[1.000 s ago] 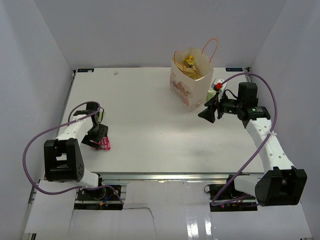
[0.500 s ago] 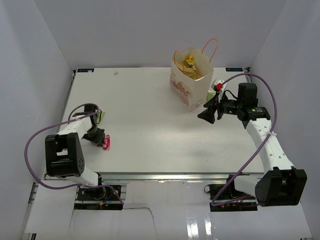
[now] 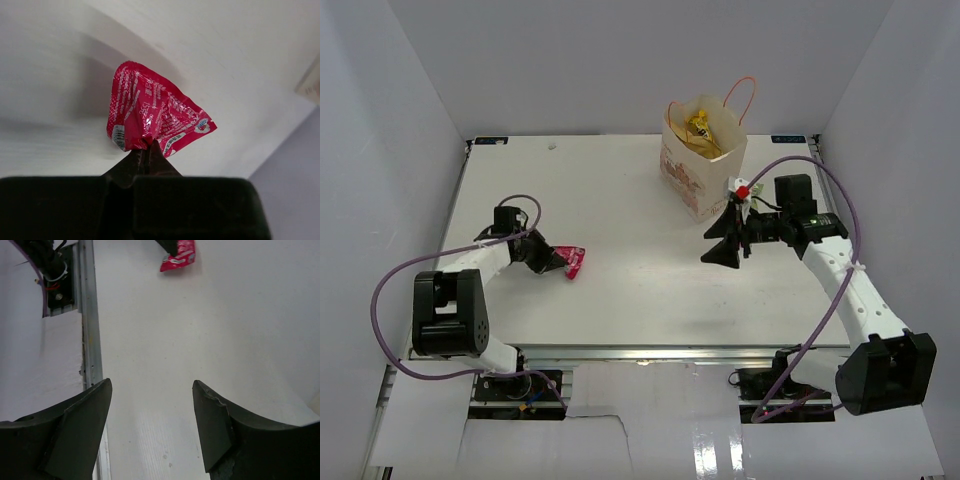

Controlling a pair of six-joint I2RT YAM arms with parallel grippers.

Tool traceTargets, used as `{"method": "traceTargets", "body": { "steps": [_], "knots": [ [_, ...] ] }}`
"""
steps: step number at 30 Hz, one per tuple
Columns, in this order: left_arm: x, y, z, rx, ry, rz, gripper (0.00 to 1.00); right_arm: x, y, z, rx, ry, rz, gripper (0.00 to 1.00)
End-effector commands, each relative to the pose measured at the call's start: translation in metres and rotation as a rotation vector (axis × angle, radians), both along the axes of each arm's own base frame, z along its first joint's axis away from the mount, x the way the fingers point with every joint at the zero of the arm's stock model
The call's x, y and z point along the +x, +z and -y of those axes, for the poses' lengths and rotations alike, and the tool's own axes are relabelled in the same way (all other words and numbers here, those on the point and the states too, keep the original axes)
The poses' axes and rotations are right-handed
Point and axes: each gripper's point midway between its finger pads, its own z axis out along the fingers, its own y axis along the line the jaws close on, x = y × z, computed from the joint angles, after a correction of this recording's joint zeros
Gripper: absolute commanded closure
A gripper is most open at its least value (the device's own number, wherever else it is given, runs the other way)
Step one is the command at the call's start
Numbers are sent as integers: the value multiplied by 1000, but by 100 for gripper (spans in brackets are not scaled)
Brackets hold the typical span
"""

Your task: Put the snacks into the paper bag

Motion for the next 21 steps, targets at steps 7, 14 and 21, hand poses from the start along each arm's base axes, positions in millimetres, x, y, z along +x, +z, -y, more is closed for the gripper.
{"method": "traceTargets", "body": {
  "steps": [7, 14, 21],
  "knots": [
    [3, 82, 159, -371, -689, 445, 100, -12, -39, -52, -101, -61, -250, 29],
    [-3, 93, 215, -417, -811, 484, 100, 31, -66, -77, -144, -454, -489, 28],
    [-15, 105, 240, -463, -866, 502, 100, 44, -91, -96, -187, -482, -594, 29]
  ]
}}
